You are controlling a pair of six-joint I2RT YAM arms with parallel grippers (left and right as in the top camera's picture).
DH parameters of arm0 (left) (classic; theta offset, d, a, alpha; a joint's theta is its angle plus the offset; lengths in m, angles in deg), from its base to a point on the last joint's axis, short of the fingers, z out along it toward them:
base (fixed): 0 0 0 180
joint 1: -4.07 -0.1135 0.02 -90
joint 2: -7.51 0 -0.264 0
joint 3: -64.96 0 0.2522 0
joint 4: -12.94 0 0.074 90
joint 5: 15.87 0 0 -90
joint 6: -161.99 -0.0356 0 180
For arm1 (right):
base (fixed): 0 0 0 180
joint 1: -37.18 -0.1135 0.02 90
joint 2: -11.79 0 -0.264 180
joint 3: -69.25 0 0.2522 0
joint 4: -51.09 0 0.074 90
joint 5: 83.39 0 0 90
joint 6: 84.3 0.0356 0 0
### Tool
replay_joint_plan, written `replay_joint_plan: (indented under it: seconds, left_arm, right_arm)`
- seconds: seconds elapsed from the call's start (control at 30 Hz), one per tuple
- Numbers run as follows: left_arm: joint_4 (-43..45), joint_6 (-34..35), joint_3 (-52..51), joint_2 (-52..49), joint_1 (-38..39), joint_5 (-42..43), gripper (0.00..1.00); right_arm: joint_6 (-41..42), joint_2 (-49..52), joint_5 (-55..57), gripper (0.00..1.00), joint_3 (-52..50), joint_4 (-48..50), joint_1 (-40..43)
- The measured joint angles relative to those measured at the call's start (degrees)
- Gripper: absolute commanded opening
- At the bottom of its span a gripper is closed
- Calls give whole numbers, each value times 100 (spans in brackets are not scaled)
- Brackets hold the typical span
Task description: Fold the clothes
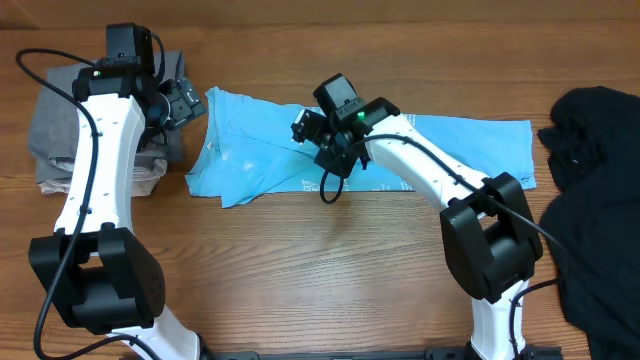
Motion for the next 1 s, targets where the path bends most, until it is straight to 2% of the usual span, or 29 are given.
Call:
replay_joint_plan:
  seconds: [0.33,0.53,0.77,1.0]
  left_arm:
    - [0,0,0,0,0,0,100]
    - [0,0,0,0,0,0,100]
    - [0,0,0,0,0,0,100]
    - [0,0,0,0,0,0,100]
  right_arm:
    - [-144,0,173,43,-807,997,-7]
    - [-160,0,190,43,-828,1091,-4]
    - [-162,2,190,36,-929,1327,-4]
    - [-164,42,190,35,-986,1360,-4]
